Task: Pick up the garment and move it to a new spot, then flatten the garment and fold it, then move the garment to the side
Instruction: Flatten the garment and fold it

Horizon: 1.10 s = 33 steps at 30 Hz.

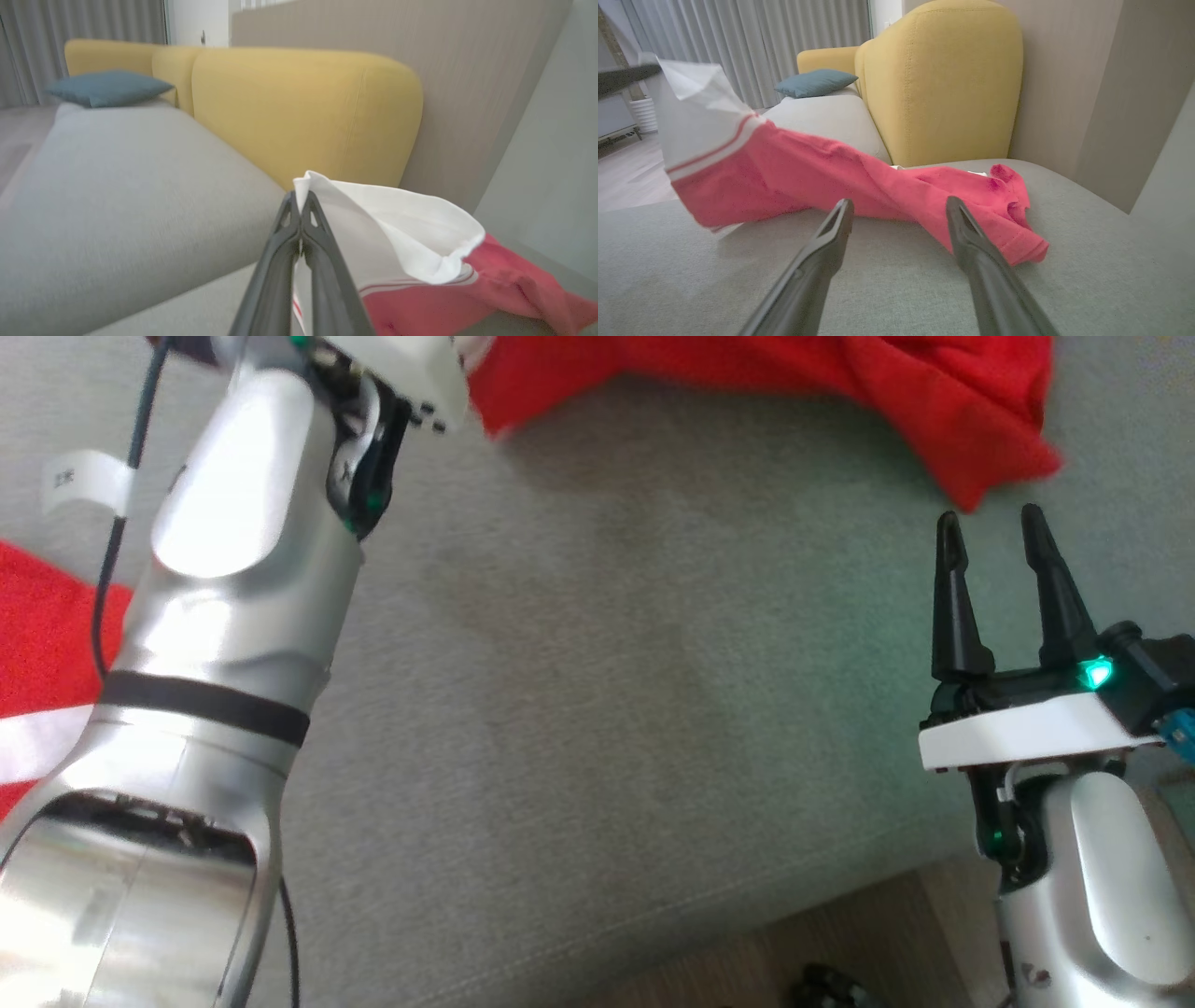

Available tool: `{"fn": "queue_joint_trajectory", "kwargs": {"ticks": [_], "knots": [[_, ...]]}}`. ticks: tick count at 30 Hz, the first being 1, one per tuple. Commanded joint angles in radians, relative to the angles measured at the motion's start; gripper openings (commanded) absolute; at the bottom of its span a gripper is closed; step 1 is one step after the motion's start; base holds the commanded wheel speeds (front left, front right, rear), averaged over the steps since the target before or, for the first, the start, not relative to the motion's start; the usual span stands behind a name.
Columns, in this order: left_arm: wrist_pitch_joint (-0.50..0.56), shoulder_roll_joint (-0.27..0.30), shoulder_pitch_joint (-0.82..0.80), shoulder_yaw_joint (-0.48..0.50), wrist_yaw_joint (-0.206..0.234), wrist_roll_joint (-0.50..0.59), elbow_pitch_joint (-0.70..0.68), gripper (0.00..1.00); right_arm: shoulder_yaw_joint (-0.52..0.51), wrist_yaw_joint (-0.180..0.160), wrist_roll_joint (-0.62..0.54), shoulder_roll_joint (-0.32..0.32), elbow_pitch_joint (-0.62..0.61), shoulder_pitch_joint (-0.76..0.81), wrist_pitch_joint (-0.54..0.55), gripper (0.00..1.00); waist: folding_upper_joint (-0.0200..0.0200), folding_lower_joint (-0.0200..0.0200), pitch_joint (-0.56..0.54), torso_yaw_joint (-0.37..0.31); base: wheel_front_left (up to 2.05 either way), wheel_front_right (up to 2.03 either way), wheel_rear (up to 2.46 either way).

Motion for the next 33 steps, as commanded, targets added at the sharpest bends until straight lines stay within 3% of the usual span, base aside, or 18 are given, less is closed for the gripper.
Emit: {"fn": "queue_joint_trajectory", "kwargs": {"ticks": [1, 9, 21, 33], "knots": [[-0.012, 0.030, -0.012, 0.033, 0.007, 0.021, -0.091, 0.00, 0.009, 0.007, -0.009, -0.004, -0.029, -0.019, 0.012, 1.00, 0.0000, 0.0000, -0.041, 0.044, 0.00, 0.00, 0.00], [-0.012, 0.053, 0.100, 0.023, -0.019, 0.112, -0.334, 0.00, -0.013, 0.007, -0.023, -0.004, -0.019, -0.009, 0.038, 1.00, 0.0000, 0.0000, -0.101, 0.104, 0.00, 0.00, 0.00], [-0.012, 0.185, 0.440, -0.151, -0.042, 0.204, -0.435, 0.00, -0.075, 0.007, -0.030, -0.004, 0.034, 0.050, 0.077, 1.00, 0.0000, 0.0000, -0.237, 0.157, 0.00, 0.00, 0.00], [0.029, 0.177, 0.652, -0.238, -0.005, 0.206, -0.467, 0.00, -0.110, 0.007, -0.025, -0.004, 0.020, 0.076, 0.103, 1.00, 0.0000, 0.0000, -0.274, 0.182, 0.00, 0.00, 0.00]]}}
